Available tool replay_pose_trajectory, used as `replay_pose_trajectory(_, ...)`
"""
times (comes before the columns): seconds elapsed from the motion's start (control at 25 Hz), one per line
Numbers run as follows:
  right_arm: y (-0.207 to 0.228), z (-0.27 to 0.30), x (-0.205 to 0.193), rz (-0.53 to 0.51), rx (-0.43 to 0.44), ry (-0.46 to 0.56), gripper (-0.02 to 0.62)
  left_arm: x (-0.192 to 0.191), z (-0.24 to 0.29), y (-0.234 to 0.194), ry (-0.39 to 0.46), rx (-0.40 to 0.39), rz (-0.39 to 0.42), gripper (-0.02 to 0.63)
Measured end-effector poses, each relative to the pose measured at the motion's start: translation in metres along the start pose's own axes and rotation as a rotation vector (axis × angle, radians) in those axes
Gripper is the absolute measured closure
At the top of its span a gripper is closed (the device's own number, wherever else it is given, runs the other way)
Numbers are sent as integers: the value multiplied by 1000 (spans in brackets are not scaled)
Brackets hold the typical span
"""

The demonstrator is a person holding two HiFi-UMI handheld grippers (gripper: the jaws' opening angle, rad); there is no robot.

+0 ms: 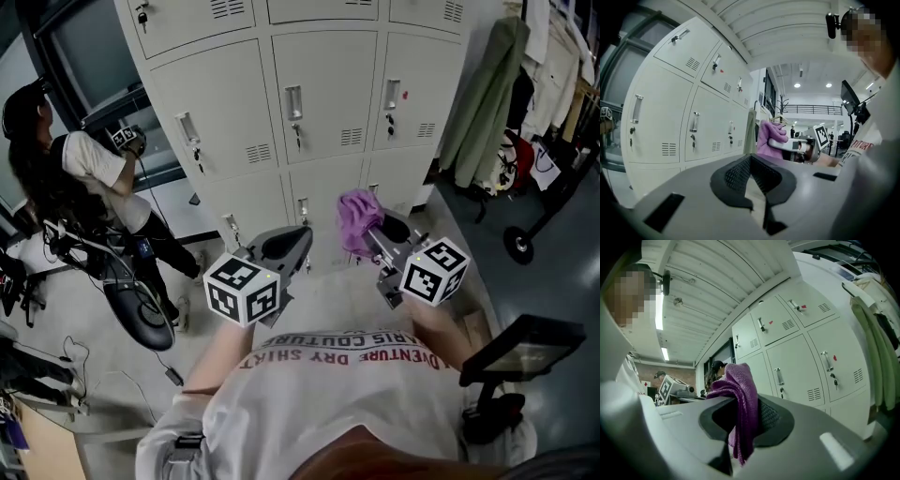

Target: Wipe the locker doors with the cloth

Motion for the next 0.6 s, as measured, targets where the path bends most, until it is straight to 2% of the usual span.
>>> replay_pose_trajectory(0.28,95,83,21,-2,-24,21,540,41,78,-104,20,10,0,606)
replay_pose_trajectory(0.44,126,112,18,-21,-30,40,540,49,111,-139,34,-9,20,606)
replay_pose_trajectory(0.6,152,132,3,23,-11,26,540,45,137,-162,20,-1,0,606)
Point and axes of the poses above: the fingertips, and each gripper's own axes: z forward along the fingers, y to its right, x out of its top, the point moved 3 cm from there along -z, backward along the fingers, and after that the axes turned 11 degrees about x, right-handed, at the moved point
